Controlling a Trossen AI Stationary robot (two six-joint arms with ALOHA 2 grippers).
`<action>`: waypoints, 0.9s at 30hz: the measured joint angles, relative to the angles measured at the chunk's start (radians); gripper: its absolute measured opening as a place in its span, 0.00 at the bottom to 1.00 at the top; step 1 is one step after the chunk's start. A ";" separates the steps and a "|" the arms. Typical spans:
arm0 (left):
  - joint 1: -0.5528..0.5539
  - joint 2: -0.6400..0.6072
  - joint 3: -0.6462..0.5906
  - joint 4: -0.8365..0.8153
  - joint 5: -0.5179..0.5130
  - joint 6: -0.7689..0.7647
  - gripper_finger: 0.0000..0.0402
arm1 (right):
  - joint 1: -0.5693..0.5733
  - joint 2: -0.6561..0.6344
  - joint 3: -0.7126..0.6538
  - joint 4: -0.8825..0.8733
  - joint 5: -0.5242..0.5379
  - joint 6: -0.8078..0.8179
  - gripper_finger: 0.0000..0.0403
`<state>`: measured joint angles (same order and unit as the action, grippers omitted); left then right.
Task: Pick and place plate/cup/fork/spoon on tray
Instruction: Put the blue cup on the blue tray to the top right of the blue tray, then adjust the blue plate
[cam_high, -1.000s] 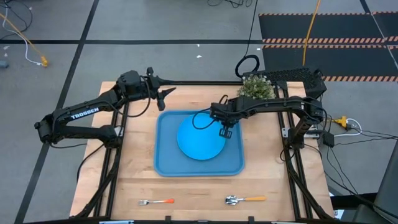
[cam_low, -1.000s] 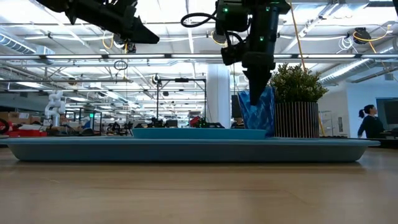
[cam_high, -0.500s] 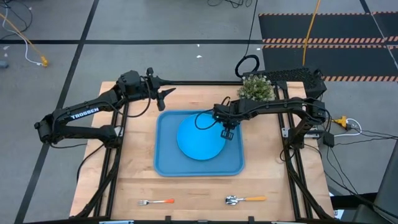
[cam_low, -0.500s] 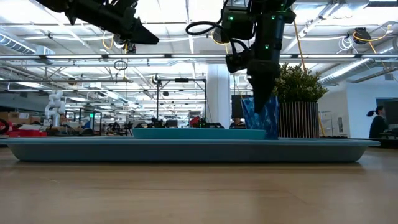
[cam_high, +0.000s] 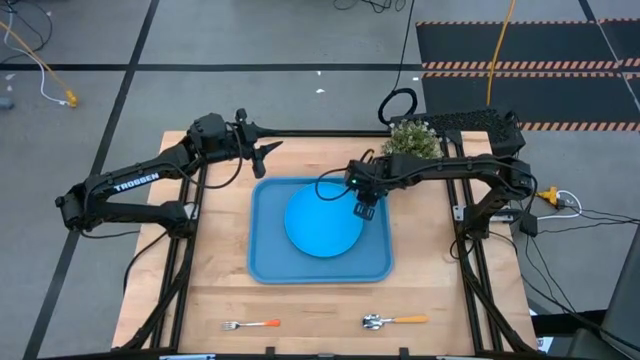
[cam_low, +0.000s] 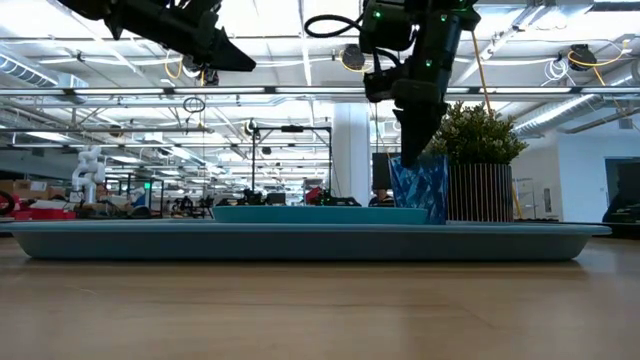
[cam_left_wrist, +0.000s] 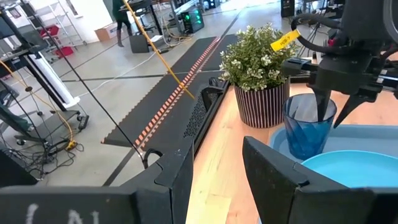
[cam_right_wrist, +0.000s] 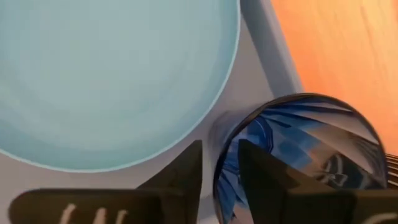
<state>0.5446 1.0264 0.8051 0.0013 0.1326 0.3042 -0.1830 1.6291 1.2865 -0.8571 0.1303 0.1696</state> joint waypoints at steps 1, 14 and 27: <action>0.000 0.000 0.000 0.000 0.000 0.000 0.36 | 0.000 0.000 0.000 -0.001 0.000 0.000 0.25; 0.000 0.000 0.000 -0.017 -0.001 0.007 0.36 | 0.031 -0.119 0.001 0.004 0.024 0.046 0.32; 0.000 0.000 0.000 -0.011 -0.002 -0.033 0.36 | 0.278 -0.177 0.003 0.090 0.001 0.329 0.32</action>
<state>0.5448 1.0264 0.8051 -0.0094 0.1303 0.2711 0.0951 1.4525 1.2896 -0.7669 0.1312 0.4987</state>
